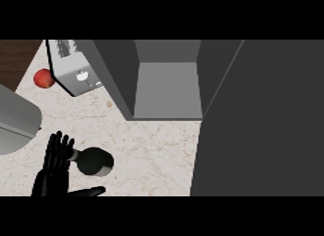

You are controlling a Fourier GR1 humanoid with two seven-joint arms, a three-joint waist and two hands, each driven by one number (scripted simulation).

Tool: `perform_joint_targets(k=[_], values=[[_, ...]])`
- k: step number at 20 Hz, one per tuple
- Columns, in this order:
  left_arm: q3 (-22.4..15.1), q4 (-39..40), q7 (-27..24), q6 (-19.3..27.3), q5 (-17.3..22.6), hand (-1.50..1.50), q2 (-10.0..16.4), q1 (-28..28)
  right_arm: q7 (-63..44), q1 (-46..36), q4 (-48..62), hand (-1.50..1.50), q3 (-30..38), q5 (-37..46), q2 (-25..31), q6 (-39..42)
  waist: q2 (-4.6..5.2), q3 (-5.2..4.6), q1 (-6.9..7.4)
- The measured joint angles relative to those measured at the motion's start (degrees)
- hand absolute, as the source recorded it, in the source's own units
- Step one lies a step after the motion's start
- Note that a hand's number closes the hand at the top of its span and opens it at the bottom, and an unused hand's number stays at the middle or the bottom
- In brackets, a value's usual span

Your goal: Pick up the wine, place it into the cabinet and close the cabinet

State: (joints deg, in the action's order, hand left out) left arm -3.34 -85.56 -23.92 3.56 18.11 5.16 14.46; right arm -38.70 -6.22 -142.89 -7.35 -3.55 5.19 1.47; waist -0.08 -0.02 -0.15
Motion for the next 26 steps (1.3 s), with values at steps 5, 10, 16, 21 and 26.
perform_joint_targets(k=[5,10,16,21,26], values=[[1.5,6.3,-2.4,-1.5,-0.2,-1.5,-0.5,-3.2,1.3,1.7,-0.1,-1.5,-0.1,0.0,-0.2,0.8,0.02,0.01,-0.08],[1.9,10.0,-4.1,-1.4,-1.1,-1.5,-1.5,-5.1,0.8,1.2,-0.1,-1.5,1.3,-0.1,0.2,1.2,0.02,0.01,-0.05],[1.3,12.8,-5.8,-2.8,-1.6,-1.5,-2.8,-5.5,0.8,0.7,-0.1,-1.5,1.3,-0.1,0.1,1.3,0.01,0.01,-0.07],[2.7,16.6,-8.0,-4.8,-0.9,-1.5,-2.7,-6.6,1.2,1.5,0.0,-1.5,1.1,-0.1,0.0,1.9,0.01,0.01,-0.07],[3.7,18.1,-8.5,-7.3,0.7,1.5,-2.6,-7.8,-0.8,-0.4,-0.1,-1.5,1.3,-0.2,0.1,1.3,0.0,0.02,-0.03]])
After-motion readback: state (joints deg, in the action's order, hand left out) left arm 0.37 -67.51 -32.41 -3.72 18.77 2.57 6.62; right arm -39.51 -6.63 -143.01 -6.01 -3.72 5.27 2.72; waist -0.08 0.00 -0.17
